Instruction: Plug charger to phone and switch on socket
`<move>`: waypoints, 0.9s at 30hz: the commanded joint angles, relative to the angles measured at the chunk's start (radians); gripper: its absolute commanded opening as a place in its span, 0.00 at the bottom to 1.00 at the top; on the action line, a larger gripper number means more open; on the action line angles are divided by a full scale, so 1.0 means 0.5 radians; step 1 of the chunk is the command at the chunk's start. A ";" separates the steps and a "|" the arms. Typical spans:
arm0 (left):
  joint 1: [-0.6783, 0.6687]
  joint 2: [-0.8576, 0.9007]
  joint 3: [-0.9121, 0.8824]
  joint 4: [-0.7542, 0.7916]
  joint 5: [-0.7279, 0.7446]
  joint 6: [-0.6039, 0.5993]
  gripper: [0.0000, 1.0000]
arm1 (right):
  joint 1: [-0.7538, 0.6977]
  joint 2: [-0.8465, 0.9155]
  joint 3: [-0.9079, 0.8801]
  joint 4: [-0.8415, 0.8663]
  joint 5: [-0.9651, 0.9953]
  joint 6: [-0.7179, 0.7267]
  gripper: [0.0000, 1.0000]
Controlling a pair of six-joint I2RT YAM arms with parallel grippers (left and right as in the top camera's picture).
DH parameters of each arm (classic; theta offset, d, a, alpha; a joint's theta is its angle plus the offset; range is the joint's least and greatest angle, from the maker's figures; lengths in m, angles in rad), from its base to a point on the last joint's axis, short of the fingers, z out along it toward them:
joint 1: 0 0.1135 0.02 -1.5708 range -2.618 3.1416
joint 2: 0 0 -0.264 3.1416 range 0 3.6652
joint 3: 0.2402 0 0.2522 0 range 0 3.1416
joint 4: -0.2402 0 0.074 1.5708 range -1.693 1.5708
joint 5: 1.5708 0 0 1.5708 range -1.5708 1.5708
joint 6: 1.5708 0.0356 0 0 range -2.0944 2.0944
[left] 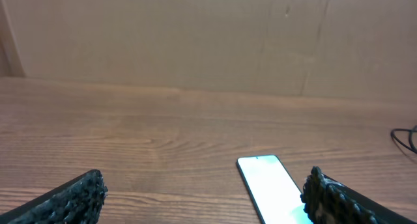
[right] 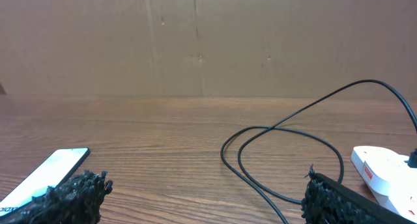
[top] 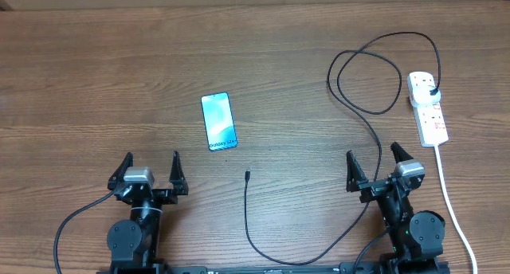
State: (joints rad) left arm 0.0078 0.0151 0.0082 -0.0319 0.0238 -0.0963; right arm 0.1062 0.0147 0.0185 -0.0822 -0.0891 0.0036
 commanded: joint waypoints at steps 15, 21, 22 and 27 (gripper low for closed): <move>-0.009 0.037 0.671 -0.401 0.311 -0.136 0.99 | 0.010 -0.024 -0.021 0.010 0.017 -0.003 1.00; -0.009 0.335 1.225 -0.723 0.512 -0.129 1.00 | 0.010 -0.024 -0.021 0.010 0.017 -0.003 1.00; -0.009 0.416 1.332 -0.777 0.547 -0.128 1.00 | 0.010 -0.024 -0.021 0.010 0.017 -0.003 1.00; -0.009 0.893 1.880 -1.112 0.693 -0.128 0.99 | 0.010 -0.024 -0.021 0.010 0.017 -0.003 1.00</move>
State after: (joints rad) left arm 0.0078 0.3523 0.8276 -0.5488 0.2916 -0.1547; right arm 0.1062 0.0147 0.0185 -0.0814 -0.0891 0.0044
